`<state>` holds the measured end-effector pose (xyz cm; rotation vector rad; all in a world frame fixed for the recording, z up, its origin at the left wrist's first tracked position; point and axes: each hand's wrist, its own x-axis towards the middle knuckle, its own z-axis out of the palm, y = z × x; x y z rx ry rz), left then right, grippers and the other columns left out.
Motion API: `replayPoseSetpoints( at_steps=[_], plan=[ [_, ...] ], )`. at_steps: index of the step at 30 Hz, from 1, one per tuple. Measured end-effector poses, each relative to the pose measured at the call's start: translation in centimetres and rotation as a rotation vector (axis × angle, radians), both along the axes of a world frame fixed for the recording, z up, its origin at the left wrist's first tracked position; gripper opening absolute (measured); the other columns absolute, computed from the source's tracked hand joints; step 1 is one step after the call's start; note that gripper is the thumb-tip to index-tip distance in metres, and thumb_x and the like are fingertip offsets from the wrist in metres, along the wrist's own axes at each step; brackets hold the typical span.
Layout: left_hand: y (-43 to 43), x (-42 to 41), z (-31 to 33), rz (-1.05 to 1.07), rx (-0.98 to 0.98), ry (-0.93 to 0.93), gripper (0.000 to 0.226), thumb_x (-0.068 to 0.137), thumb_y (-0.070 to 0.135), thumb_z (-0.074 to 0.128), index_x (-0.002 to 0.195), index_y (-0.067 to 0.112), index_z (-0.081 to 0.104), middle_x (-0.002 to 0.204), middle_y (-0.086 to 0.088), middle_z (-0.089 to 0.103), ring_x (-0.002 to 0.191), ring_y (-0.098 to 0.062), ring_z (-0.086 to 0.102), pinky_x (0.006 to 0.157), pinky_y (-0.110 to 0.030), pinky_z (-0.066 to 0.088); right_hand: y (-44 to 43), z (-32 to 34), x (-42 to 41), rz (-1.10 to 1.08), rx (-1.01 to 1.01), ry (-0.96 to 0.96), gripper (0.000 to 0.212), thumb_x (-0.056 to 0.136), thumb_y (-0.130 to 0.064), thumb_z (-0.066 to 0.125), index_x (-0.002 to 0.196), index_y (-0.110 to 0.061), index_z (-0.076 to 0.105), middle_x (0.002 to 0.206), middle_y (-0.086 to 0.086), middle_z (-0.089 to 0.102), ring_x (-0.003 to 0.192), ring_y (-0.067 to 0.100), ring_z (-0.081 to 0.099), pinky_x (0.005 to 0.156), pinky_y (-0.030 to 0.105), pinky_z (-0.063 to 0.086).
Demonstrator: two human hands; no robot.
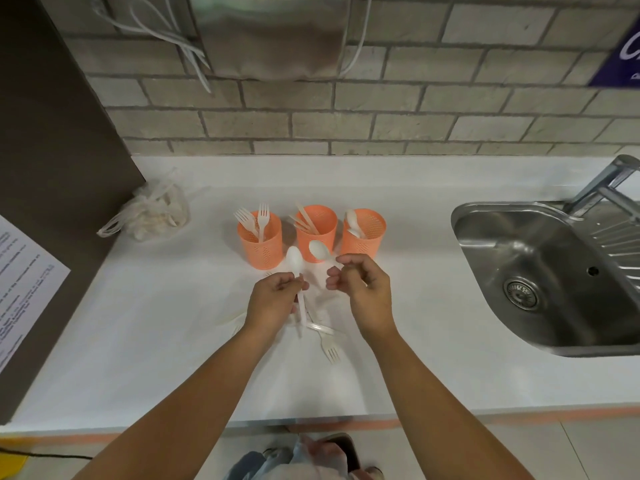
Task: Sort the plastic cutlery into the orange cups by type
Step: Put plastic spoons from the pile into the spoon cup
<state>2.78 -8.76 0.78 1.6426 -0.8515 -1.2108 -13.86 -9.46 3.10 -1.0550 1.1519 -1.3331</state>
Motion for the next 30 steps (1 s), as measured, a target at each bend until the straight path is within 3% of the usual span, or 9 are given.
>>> replayPoseSetpoints(
  at_steps=[2, 5, 11, 16, 19, 22, 24, 26, 30],
  plan=[
    [0.0, -0.3, 0.2, 0.024, 0.005, 0.033, 0.015, 0.099, 0.026, 0.068, 0.088, 0.023, 0.077, 0.095, 0.007, 0.081, 0.084, -0.018, 0.067, 0.071, -0.031, 0.05, 0.4, -0.2, 0.2, -0.007, 0.047, -0.106, 0.02, 0.1, 0.006, 0.048, 0.104, 0.0, 0.066, 0.087, 0.019, 0.075, 0.077, 0.031, 0.072, 0.077, 0.038, 0.062],
    [0.0, -0.6, 0.7, 0.038, -0.006, 0.074, 0.015, 0.099, 0.027, 0.068, 0.086, 0.025, 0.077, 0.096, 0.006, 0.081, 0.084, -0.017, 0.067, 0.069, -0.031, 0.048, 0.7, -0.7, 0.2, 0.029, 0.106, -0.121, 0.012, 0.099, 0.005, 0.052, 0.11, 0.002, 0.059, 0.094, 0.018, 0.078, 0.079, 0.033, 0.073, 0.075, 0.036, 0.06],
    [-0.2, -0.6, 1.1, 0.039, -0.026, 0.124, 0.012, 0.095, 0.025, 0.071, 0.088, 0.021, 0.081, 0.092, 0.0, 0.079, 0.081, -0.018, 0.065, 0.07, -0.035, 0.048, 0.8, -1.6, 0.5, 0.106, 0.152, 0.128, 0.008, 0.095, 0.0, 0.061, 0.097, -0.006, 0.065, 0.085, 0.014, 0.076, 0.064, 0.014, 0.065, 0.063, 0.026, 0.05],
    [-0.2, -1.0, 1.3, 0.051, -0.055, 0.193, 0.01, 0.094, 0.025, 0.074, 0.09, 0.021, 0.082, 0.09, -0.01, 0.076, 0.079, -0.02, 0.066, 0.073, -0.034, 0.051, 0.7, -2.1, 1.4, 0.082, 0.156, 0.258, 0.005, 0.093, -0.013, 0.066, 0.089, -0.011, 0.064, 0.075, 0.0, 0.071, 0.055, 0.023, 0.067, 0.06, 0.034, 0.05],
    [-0.3, -1.1, 1.2, 0.066, -0.056, 0.215, 0.011, 0.092, 0.029, 0.077, 0.096, 0.02, 0.082, 0.098, -0.014, 0.078, 0.081, -0.019, 0.066, 0.077, -0.033, 0.053, 0.6, -1.5, 1.4, 0.109, 0.146, 0.311, 0.009, 0.094, -0.016, 0.068, 0.089, -0.011, 0.062, 0.067, -0.007, 0.066, 0.053, 0.027, 0.07, 0.055, 0.031, 0.05],
    [-0.5, -1.3, 1.3, 0.083, -0.06, 0.25, 0.013, 0.093, 0.025, 0.076, 0.099, 0.015, 0.082, 0.104, -0.017, 0.077, 0.084, -0.021, 0.066, 0.082, -0.035, 0.055, 0.1, -1.2, 1.2, 0.155, 0.103, 0.372, 0.009, 0.093, -0.014, 0.069, 0.087, -0.011, 0.063, 0.061, -0.006, 0.064, 0.054, 0.023, 0.07, 0.053, 0.032, 0.052],
    [-0.6, -1.5, 1.3, 0.094, -0.072, 0.248, 0.014, 0.094, 0.024, 0.076, 0.101, 0.013, 0.081, 0.101, -0.014, 0.079, 0.087, -0.022, 0.069, 0.089, -0.039, 0.058, -0.3, -1.2, 1.0, 0.183, 0.061, 0.409, 0.007, 0.091, -0.015, 0.071, 0.086, -0.014, 0.067, 0.065, -0.007, 0.066, 0.059, 0.015, 0.066, 0.06, 0.035, 0.057],
    [-0.7, -1.5, 1.2, 0.097, -0.093, 0.232, 0.016, 0.093, 0.024, 0.077, 0.104, 0.014, 0.08, 0.101, -0.013, 0.079, 0.089, -0.024, 0.071, 0.094, -0.043, 0.059, -0.8, -1.1, 0.8, 0.162, 0.039, 0.434, 0.004, 0.092, -0.02, 0.073, 0.09, -0.017, 0.07, 0.073, -0.007, 0.068, 0.064, 0.007, 0.062, 0.066, 0.023, 0.053],
    [-0.5, -1.8, 1.4, 0.016, -0.136, 0.218, 0.016, 0.094, 0.021, 0.077, 0.109, 0.014, 0.079, 0.097, -0.007, 0.081, 0.088, -0.019, 0.075, 0.082, -0.033, 0.061, -2.4, -0.2, 0.4, 0.059, 0.035, 0.39, 0.013, 0.096, -0.03, 0.068, 0.108, -0.025, 0.073, 0.096, -0.002, 0.07, 0.08, 0.007, 0.063, 0.074, 0.019, 0.052]
  ],
)
